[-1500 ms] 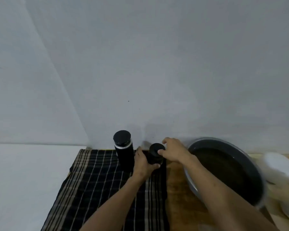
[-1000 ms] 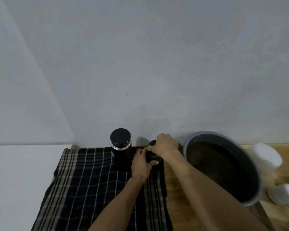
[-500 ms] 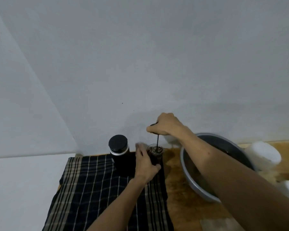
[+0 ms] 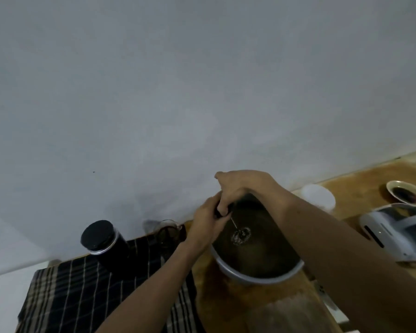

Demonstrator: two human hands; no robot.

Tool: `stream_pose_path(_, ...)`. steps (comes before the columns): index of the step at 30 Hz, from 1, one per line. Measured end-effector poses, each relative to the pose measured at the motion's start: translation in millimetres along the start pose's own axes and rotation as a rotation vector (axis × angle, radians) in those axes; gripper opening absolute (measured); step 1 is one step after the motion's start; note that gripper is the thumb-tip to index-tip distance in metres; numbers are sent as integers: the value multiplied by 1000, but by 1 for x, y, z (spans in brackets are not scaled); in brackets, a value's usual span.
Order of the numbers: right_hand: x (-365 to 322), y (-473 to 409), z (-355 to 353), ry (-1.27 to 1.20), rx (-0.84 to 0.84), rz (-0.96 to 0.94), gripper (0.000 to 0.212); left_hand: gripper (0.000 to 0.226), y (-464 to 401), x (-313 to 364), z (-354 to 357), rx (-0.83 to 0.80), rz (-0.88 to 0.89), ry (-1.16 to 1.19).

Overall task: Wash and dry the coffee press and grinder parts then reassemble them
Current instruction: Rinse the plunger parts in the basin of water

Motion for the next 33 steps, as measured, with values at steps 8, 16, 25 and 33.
stream_pose_path(8,125,-20,30,-245,103,244,64,33,-10,-38,54,127,-496,-293)
stream_pose_path(16,192,-55,105,-779,95,334,50,60,-2,-81,96,-63,-809,-161)
stream_pose_path(25,237,-57,177,-1262,173,642,39,39,23,-118,127,-73,-1183,495)
stream_pose_path(33,152,-59,168,-1631,-179,355,26,29,26,-122,142,-143,-1218,529)
Point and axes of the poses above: each hand's wrist, its own y-axis away from the middle knuckle, its own z-axis out of the palm, x = y × z, the point moved 10 cm from there along -y, towards the middle knuckle, and after that the axes turned 5 degrees about -y, right-handed, at the moved point
